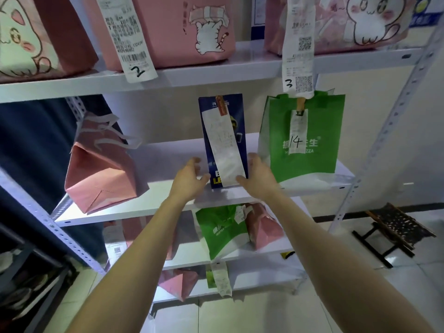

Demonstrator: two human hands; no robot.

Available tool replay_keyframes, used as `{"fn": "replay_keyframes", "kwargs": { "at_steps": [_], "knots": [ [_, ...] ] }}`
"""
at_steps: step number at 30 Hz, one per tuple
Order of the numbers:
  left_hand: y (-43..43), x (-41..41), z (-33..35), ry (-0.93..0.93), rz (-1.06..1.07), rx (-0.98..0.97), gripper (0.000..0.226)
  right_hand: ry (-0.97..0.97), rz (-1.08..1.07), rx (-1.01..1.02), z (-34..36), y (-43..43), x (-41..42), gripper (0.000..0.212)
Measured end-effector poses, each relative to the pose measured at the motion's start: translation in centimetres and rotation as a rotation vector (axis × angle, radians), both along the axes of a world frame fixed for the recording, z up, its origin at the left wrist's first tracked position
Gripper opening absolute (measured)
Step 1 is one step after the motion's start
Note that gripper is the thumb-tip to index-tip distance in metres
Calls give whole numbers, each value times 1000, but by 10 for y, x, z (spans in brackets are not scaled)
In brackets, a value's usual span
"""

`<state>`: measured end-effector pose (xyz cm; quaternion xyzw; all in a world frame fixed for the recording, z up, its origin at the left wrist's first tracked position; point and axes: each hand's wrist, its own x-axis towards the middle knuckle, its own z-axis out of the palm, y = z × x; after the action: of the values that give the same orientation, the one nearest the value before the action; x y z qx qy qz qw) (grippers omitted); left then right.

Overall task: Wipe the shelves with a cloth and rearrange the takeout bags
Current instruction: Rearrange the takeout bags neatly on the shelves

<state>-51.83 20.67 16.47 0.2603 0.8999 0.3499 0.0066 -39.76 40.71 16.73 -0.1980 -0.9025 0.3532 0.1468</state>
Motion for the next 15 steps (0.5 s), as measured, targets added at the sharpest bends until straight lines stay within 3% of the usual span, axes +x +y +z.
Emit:
{"fn": "replay_keyframes", "kwargs": {
  "at_steps": [5, 10, 15],
  "knots": [
    [19, -12, -12, -159, 40, 170, 77, 7, -100, -100, -13, 13, -39, 106],
    [8, -15, -23, -188, 3, 216, 76, -4, 37, -171, -28, 2, -58, 72],
    [-45, -13, -33, -112, 119, 254, 73, -9, 184, -119, -35, -52, -73, 64]
  ]
}}
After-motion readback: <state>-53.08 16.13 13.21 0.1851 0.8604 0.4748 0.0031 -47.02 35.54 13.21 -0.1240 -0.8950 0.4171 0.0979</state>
